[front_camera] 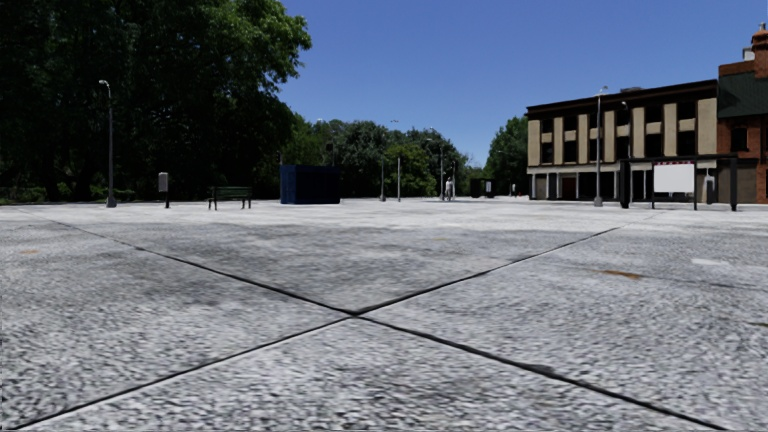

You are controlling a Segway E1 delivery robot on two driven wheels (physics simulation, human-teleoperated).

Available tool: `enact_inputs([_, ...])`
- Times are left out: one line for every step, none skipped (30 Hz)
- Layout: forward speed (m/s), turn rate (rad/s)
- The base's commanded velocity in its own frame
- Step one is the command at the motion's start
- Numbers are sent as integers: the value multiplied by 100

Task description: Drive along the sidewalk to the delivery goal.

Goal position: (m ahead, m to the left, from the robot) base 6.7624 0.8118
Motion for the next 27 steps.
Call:
enact_inputs([200, 8])
enact_inputs([200, 9])
enact_inputs([200, 9])
enact_inputs([200, 11])
enact_inputs([200, 11])
enact_inputs([200, 11])
enact_inputs([200, 11])
enact_inputs([200, 11])
enact_inputs([200, 12])
enact_inputs([200, 12])
enact_inputs([200, 12])
enact_inputs([200, 12])
enact_inputs([200, 12])
enact_inputs([200, 12])
enact_inputs([200, 12])
enact_inputs([200, 14])
enact_inputs([200, 16])
enact_inputs([200, 17])
enact_inputs([200, 17])
enact_inputs([200, 17])
enact_inputs([200, 18])
enact_inputs([200, 19])
enact_inputs([200, 19])
enact_inputs([200, 20])
enact_inputs([200, 30])
enact_inputs([200, 34])
enact_inputs([200, 35])
